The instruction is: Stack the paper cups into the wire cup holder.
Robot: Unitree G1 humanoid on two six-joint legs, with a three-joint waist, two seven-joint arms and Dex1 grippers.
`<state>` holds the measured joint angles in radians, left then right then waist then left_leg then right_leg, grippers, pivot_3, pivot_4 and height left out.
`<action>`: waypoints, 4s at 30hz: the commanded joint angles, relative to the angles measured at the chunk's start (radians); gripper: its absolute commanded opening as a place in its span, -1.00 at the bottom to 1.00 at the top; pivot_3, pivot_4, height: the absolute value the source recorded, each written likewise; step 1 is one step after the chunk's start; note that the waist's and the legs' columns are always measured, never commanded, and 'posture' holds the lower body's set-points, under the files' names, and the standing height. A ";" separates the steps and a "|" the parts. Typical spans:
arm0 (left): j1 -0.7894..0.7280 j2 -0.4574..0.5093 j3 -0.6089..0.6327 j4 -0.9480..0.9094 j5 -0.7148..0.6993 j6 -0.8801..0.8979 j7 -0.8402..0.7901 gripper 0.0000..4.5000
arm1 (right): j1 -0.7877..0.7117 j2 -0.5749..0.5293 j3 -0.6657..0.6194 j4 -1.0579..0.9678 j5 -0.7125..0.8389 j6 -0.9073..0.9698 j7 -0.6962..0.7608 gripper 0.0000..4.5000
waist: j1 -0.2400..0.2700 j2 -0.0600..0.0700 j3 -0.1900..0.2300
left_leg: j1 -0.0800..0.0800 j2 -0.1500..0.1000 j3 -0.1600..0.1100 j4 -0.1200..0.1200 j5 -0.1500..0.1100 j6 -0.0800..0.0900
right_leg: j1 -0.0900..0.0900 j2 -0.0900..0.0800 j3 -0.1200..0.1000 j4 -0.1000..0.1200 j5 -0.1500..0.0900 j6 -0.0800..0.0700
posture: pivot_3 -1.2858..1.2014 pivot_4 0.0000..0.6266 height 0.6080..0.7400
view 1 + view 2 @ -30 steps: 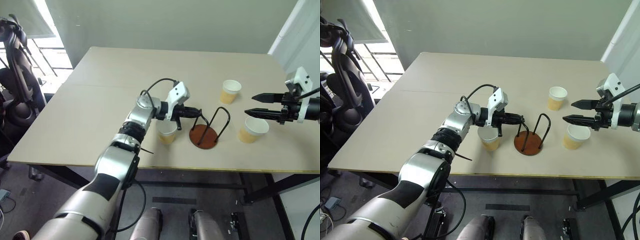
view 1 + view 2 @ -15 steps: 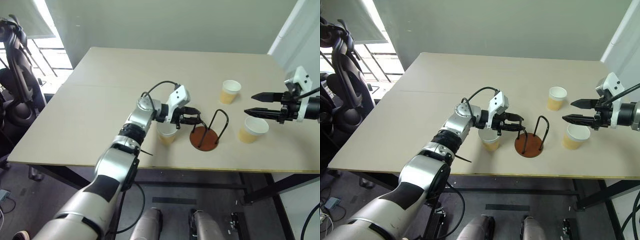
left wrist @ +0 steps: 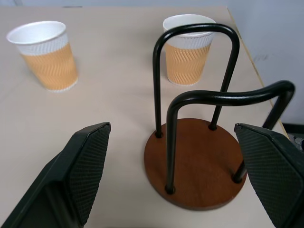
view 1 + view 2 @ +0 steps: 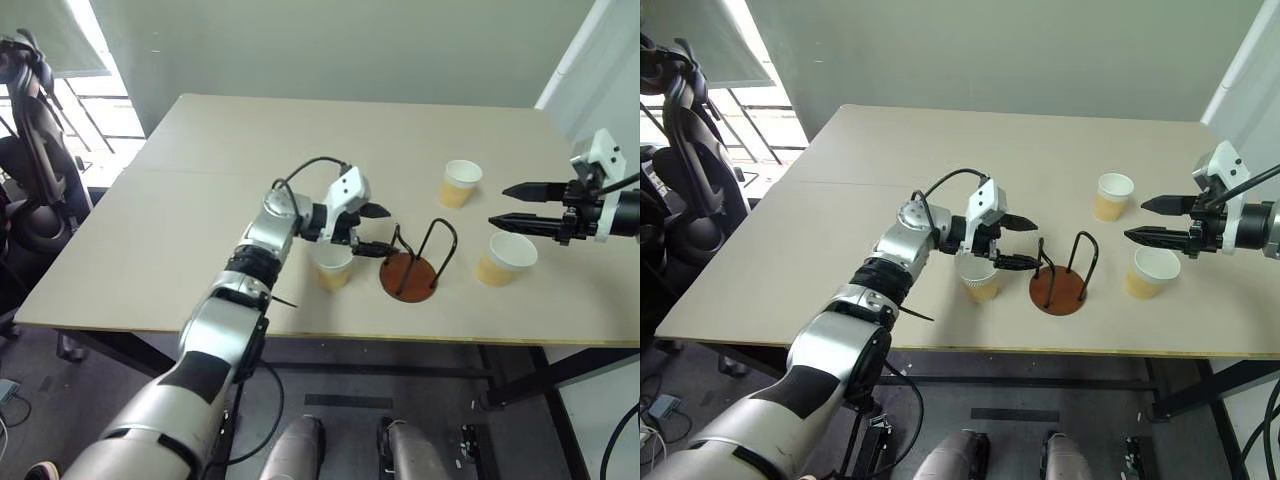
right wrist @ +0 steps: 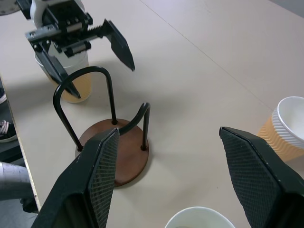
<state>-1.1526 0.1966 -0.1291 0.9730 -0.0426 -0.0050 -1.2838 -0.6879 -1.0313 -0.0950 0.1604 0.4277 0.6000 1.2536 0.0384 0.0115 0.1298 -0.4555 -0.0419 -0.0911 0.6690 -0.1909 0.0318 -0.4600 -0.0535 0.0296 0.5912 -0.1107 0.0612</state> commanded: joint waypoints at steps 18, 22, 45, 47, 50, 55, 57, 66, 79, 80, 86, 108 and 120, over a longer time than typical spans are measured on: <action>0.024 0.260 0.197 -0.332 -0.220 0.311 0.043 0.99 | -0.206 0.061 0.074 0.125 -0.119 -0.135 -0.035 0.51 | -0.012 0.001 0.000 | 0.001 0.001 0.000 -0.001 0.000 0.000 | -0.001 0.000 0.000 0.000 0.000 -0.004 | 0.03 -0.52 1.00; 0.046 0.305 0.193 -0.351 -0.222 0.340 0.047 0.99 | -0.351 0.120 0.225 0.367 -0.324 -0.391 -0.039 0.51 | -0.013 0.001 0.000 | 0.002 0.001 -0.002 -0.001 0.000 0.000 | -0.001 0.000 0.000 0.000 0.002 -0.007 | 0.03 -0.52 1.00; 0.108 0.328 0.173 -0.469 -0.254 0.410 0.071 0.99 | -0.715 0.400 0.513 1.147 -0.901 -0.868 -0.507 0.51 | -0.009 0.002 0.001 | 0.000 0.002 -0.003 -0.004 -0.011 -0.006 | -0.006 0.000 -0.004 0.001 0.001 -0.015 | 0.03 -0.52 1.00; 0.108 0.329 0.171 -0.470 -0.253 0.411 0.073 0.99 | -0.719 0.411 0.527 1.160 -0.933 -0.858 -0.546 0.51 | -0.008 0.002 0.001 | 0.000 0.002 -0.003 -0.004 -0.011 -0.006 | -0.006 0.000 -0.004 0.001 0.001 -0.015 | 0.03 -0.52 1.00; 0.109 0.329 0.170 -0.475 -0.253 0.413 0.077 0.99 | -0.721 0.425 0.548 1.177 -0.979 -0.844 -0.590 0.51 | -0.009 0.002 0.001 | 0.000 0.002 -0.003 -0.004 -0.012 -0.007 | -0.006 0.000 -0.004 0.001 0.000 -0.017 | 0.03 -0.52 1.00; 0.123 0.333 0.171 -0.502 -0.258 0.425 0.085 0.99 | -0.718 0.445 0.585 1.195 -1.049 -0.809 -0.669 0.51 | -0.009 0.002 0.001 | 0.000 0.002 -0.003 -0.004 -0.016 -0.014 | -0.006 0.000 -0.004 0.002 -0.001 -0.018 | 0.03 -0.52 1.00; 0.129 0.335 0.172 -0.517 -0.261 0.432 0.090 0.99 | -0.714 0.453 0.599 1.201 -1.072 -0.796 -0.695 0.51 | -0.009 0.002 0.001 | 0.000 0.002 -0.003 -0.004 -0.016 -0.014 | -0.006 0.000 -0.004 0.002 -0.001 -0.018 | 0.03 -0.52 1.00; 0.156 0.337 0.169 -0.569 -0.268 0.458 0.110 1.00 | -0.690 0.520 0.613 1.217 -1.111 -0.749 -0.745 0.23 | -0.011 0.002 0.001 | 0.000 0.002 -0.003 -0.004 -0.016 -0.015 | -0.006 0.000 -0.004 0.002 -0.001 -0.018 | 0.03 -0.52 1.00; 0.142 0.342 0.159 -0.534 -0.260 0.436 0.108 1.00 | -0.719 0.526 0.545 1.193 -1.034 -0.793 -0.609 -0.98 | -0.010 0.003 0.001 | 0.000 0.002 -0.003 -0.004 -0.019 -0.020 | -0.006 0.000 -0.005 0.002 -0.002 -0.019 | 0.03 -0.52 1.00; 0.139 0.341 0.157 -0.530 -0.259 0.432 0.106 1.00 | -0.724 0.522 0.536 1.189 -1.023 -0.798 -0.590 -0.98 | -0.010 0.003 0.002 | 0.000 0.002 -0.003 -0.004 -0.019 -0.020 | -0.006 0.000 -0.005 0.002 -0.002 -0.019 | 0.03 -0.52 1.00; 0.130 0.348 0.134 -0.509 -0.263 0.432 0.047 1.00 | -0.800 0.449 0.427 1.115 -0.878 -0.836 -0.270 -0.98 | -0.009 0.003 0.002 | -0.002 0.002 -0.003 -0.004 -0.019 -0.020 | -0.007 0.000 -0.005 0.002 -0.003 -0.021 | 0.03 -0.52 1.00; -0.020 0.445 0.007 -0.411 -0.226 0.433 -0.301 1.00 | -0.495 0.033 0.313 -0.208 -0.220 0.001 0.361 -0.98 | -0.016 0.003 0.002 | -0.004 0.003 -0.005 -0.004 -0.011 -0.011 | -0.009 0.000 -0.006 0.003 -0.010 -0.022 | 0.03 -0.52 1.00; -0.022 0.459 0.014 -0.510 -0.274 0.491 -0.321 1.00 | -0.418 0.014 0.368 -0.328 -0.174 0.039 0.361 -0.98 | -0.023 0.003 0.002 | -0.005 0.002 -0.004 -0.002 -0.006 -0.005 | -0.009 0.001 -0.005 0.005 -0.009 -0.020 | 0.03 -0.52 1.00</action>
<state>-1.1426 0.6384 -0.1353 0.5083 -0.2912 0.4716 -1.5704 -1.0908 -1.0168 0.2809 -0.1587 0.2513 0.6507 1.6106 0.0157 0.0143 0.1315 -0.4599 -0.0397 -0.0956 0.6672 -0.1968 0.0271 -0.4687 -0.0528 0.0248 0.5961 -0.1201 0.0417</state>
